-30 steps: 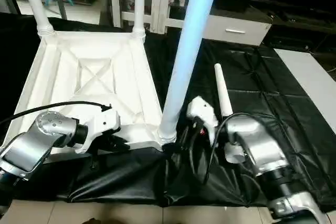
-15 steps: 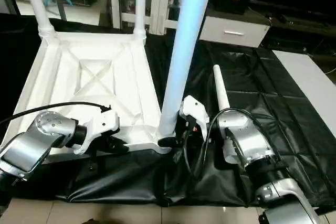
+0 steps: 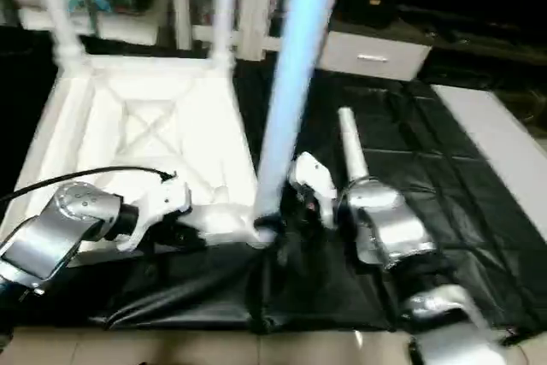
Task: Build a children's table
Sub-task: Rotate leg to tighten
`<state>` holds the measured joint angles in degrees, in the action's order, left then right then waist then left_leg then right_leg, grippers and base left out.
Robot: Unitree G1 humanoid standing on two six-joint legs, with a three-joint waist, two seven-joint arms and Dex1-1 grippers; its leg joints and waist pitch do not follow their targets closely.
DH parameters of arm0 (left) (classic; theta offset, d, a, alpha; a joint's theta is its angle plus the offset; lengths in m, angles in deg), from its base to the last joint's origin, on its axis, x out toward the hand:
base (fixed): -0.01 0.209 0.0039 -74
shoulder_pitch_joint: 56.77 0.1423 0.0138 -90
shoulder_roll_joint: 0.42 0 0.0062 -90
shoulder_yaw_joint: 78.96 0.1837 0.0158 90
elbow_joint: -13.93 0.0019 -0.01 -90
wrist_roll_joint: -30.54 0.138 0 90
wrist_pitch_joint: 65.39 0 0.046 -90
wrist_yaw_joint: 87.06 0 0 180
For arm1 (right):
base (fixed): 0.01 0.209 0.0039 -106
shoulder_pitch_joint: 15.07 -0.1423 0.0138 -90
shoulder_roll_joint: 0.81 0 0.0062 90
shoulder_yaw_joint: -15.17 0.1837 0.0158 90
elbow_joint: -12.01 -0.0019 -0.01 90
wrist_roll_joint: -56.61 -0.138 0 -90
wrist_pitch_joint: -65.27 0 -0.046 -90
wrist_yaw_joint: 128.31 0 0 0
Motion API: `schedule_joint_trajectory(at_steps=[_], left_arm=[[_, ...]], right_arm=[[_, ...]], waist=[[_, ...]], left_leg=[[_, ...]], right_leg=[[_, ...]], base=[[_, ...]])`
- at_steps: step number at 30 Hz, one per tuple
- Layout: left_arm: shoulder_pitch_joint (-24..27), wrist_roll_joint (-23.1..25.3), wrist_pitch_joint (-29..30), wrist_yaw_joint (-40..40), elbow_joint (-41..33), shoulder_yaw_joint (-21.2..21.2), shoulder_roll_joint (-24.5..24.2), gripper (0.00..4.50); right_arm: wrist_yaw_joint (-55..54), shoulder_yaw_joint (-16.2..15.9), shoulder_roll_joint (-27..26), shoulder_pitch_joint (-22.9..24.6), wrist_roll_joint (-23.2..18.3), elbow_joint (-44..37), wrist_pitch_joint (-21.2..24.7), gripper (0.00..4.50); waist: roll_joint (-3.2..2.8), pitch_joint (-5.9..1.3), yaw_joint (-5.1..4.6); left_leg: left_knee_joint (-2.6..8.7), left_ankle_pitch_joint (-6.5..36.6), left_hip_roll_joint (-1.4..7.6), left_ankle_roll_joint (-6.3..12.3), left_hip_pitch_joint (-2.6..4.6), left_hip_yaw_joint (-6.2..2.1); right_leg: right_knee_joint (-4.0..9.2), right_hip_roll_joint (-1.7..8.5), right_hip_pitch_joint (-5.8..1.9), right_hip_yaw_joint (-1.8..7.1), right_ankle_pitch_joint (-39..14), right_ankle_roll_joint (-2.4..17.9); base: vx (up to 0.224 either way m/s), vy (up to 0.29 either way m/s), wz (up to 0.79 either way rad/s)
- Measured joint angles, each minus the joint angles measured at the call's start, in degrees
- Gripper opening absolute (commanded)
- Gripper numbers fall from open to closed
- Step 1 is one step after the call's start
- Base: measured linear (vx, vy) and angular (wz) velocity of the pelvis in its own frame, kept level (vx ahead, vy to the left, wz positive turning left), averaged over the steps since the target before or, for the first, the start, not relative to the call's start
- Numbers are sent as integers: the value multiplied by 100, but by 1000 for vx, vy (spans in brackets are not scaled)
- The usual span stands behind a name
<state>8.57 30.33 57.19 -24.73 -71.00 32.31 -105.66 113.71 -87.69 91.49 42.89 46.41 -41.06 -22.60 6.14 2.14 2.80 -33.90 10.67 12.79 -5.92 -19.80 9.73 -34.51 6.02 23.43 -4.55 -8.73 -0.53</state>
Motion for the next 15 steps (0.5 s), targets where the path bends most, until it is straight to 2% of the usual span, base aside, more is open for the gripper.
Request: schedule_joint_trajectory(at_steps=[4,7,9,10,11,12,13,14,15], left_arm=[[-71,56,359,-512,160,-117,377,0],[-219,167,668,-1011,421,-225,767,0],[-373,243,876,-1499,662,-344,1094,0],[-415,244,944,-1655,723,-374,1197,0],[-457,289,1000,-1895,807,-411,1345,0],[-532,315,1034,-2097,953,-444,1514,0],[-635,358,1036,-2363,1147,-473,1719,0],[-752,455,1037,-2611,1327,-457,1933,0],[-832,517,1013,-2837,1459,-467,2097,0]], right_arm=[[-849,196,-368,-13,84,174,170,210],[-1783,343,-763,-109,206,389,245,209],[-2795,459,-1100,-256,335,608,295,209],[-3122,481,-1228,-287,364,683,304,209],[-3569,558,-1400,-365,396,804,333,209],[-3965,642,-1534,-423,395,905,339,209],[-4428,802,-1741,-465,379,1045,337,209],[-4844,947,-1856,-502,383,1131,329,209],[-5156,1031,-1962,-598,419,1265,243,208]], waist=[[-4,-2,-125],[-58,-2,-210],[-104,11,-315],[-133,27,-357],[-193,57,-401],[-221,87,-388],[-203,115,-344],[-79,123,-247],[64,109,-159]], left_leg=[[-4,0,-1,1,-1,-31],[-6,1,-1,2,12,-121],[-5,1,3,2,20,-178],[-2,2,9,3,23,-219],[12,3,17,3,25,-277],[29,3,23,3,12,-277],[31,3,19,3,18,-236],[34,2,29,3,59,-70],[-65,18,6,0,139,23]], right_leg=[[50,-9,-14,-23,-2,-2],[160,-16,-58,-124,-3,-3],[254,-6,-88,-223,-4,-1],[314,12,-125,-306,-4,0],[371,30,-184,-416,-16,18],[271,32,-197,-423,-62,61],[45,39,-191,-379,-187,169],[-242,40,-182,-195,-284,177],[-319,22,-85,-47,-302,62]], base=[[-53,4,-3],[-52,17,-8],[-57,29,-13],[-63,34,-15],[-87,30,-8],[-95,-15,10],[-95,-15,10],[-6,-99,26],[39,-91,8]])
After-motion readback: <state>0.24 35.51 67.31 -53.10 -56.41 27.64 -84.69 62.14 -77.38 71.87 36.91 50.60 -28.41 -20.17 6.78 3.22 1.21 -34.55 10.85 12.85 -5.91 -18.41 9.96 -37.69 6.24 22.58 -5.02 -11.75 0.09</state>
